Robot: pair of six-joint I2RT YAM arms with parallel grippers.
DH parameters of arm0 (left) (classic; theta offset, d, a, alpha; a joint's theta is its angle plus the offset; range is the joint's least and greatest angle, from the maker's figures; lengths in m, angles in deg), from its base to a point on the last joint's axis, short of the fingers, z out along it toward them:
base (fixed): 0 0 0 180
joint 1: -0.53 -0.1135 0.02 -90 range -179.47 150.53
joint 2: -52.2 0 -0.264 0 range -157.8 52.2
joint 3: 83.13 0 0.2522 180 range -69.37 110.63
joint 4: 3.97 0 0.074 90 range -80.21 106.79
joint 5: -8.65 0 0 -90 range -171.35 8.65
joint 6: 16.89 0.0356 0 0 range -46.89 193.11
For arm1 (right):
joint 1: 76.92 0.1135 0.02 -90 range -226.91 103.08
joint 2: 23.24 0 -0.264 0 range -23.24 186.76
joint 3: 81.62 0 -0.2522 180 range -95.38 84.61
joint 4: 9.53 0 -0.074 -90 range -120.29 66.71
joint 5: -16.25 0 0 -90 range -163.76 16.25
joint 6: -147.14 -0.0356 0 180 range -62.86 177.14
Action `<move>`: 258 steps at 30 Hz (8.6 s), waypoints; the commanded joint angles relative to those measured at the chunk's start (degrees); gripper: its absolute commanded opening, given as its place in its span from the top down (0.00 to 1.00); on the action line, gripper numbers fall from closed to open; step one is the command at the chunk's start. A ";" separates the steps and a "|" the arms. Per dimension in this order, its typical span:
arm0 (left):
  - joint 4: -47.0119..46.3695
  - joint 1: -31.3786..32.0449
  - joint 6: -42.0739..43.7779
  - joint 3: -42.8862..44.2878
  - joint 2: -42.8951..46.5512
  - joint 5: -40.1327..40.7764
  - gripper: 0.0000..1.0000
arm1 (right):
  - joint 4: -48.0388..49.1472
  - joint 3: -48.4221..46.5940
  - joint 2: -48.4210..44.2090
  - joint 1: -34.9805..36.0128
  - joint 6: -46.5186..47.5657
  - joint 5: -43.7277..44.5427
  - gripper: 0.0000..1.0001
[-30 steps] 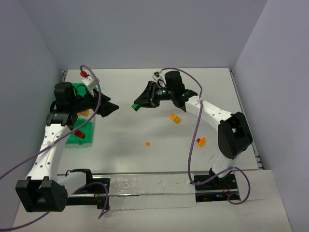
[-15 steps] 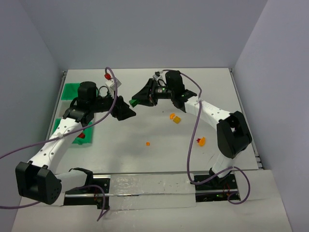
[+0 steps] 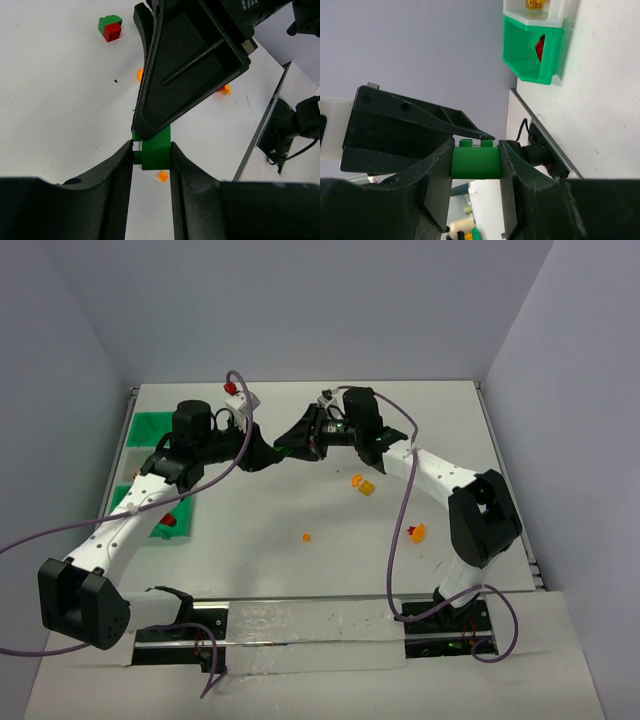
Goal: Sort the legos into containers by color
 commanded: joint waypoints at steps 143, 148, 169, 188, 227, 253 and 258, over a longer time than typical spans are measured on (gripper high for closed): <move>24.28 -31.90 16.21 31.33 -26.57 -2.14 0.14 | -63.36 -49.96 39.84 -18.39 114.35 27.50 0.41; 23.80 -31.88 15.67 30.69 -26.32 -2.60 0.13 | -63.20 -49.72 39.80 -18.18 114.16 27.80 0.41; 10.84 -28.11 -2.05 14.44 -14.70 -11.34 0.09 | -56.14 -36.89 21.79 -13.34 105.91 16.61 0.55; -7.35 -14.63 -27.20 2.15 -14.62 -18.14 0.11 | -48.98 -30.94 7.10 7.46 92.50 19.44 0.55; -12.57 -9.09 -31.97 -2.13 -17.55 -22.09 0.80 | -48.08 -31.46 5.96 10.35 91.10 21.33 0.53; 17.04 -8.19 20.56 2.07 -4.67 -31.53 1.00 | -52.29 -22.18 1.15 1.37 83.11 -15.74 0.16; 15.45 -5.95 19.18 0.73 -2.80 -30.67 1.00 | -47.63 -20.11 0.02 1.51 79.70 -16.14 0.17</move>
